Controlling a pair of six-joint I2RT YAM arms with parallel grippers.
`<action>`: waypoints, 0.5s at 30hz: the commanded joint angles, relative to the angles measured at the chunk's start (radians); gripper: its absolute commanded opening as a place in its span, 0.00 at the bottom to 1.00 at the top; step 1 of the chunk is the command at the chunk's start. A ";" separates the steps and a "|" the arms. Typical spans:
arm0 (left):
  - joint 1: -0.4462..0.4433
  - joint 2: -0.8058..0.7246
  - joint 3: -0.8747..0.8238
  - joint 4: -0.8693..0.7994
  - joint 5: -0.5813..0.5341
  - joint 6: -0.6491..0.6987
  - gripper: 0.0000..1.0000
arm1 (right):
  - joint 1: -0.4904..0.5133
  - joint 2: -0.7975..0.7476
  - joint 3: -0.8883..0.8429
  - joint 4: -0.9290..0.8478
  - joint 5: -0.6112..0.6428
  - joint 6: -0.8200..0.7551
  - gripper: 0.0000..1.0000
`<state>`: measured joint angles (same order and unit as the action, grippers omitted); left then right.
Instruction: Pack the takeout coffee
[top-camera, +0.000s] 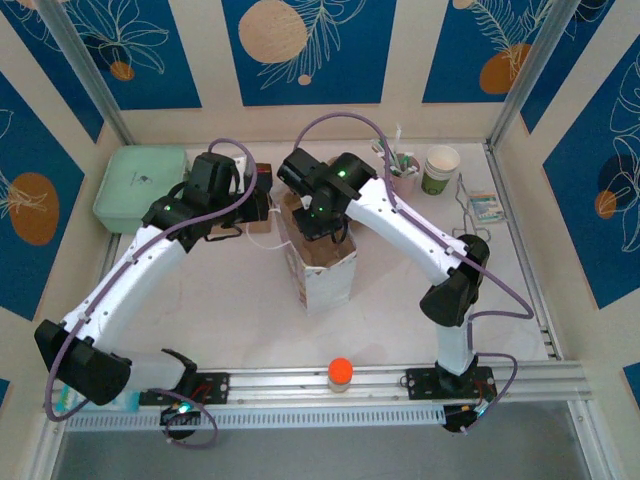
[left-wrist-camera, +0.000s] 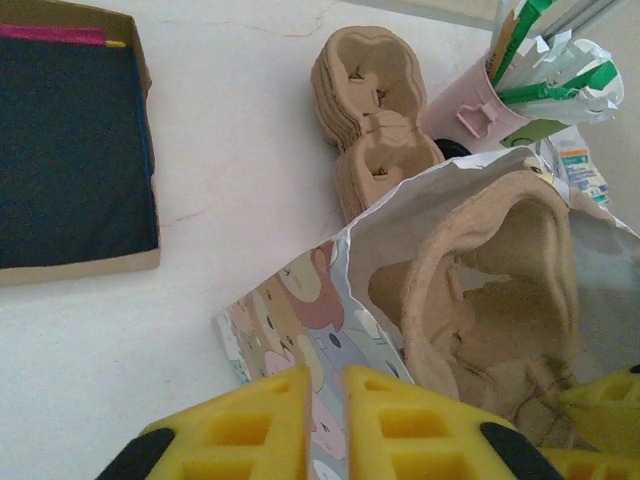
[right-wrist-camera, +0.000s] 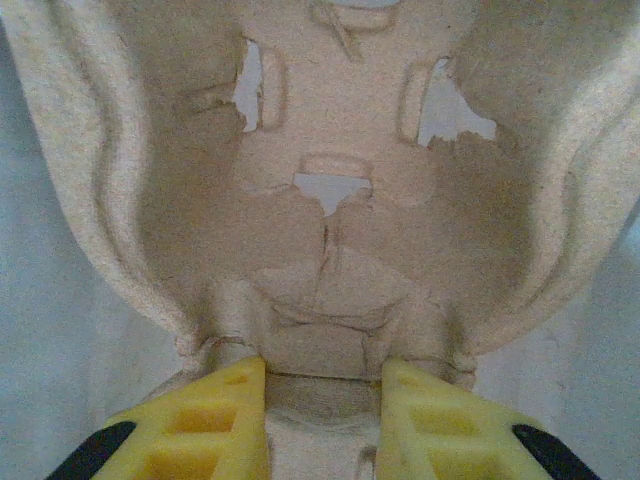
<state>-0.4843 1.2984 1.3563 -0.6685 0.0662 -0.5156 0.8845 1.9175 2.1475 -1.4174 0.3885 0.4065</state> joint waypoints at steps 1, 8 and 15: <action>0.013 -0.024 -0.014 0.005 -0.003 0.014 0.21 | 0.002 0.000 -0.014 -0.004 -0.028 -0.010 0.26; 0.013 -0.017 -0.018 0.011 0.001 0.014 0.25 | 0.004 -0.023 -0.024 0.009 -0.056 -0.017 0.26; 0.013 -0.019 -0.019 0.014 0.010 0.012 0.25 | -0.002 -0.030 -0.084 0.040 -0.072 -0.014 0.25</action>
<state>-0.4843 1.2984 1.3479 -0.6685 0.0669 -0.5148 0.8845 1.9167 2.0865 -1.3884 0.3534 0.3996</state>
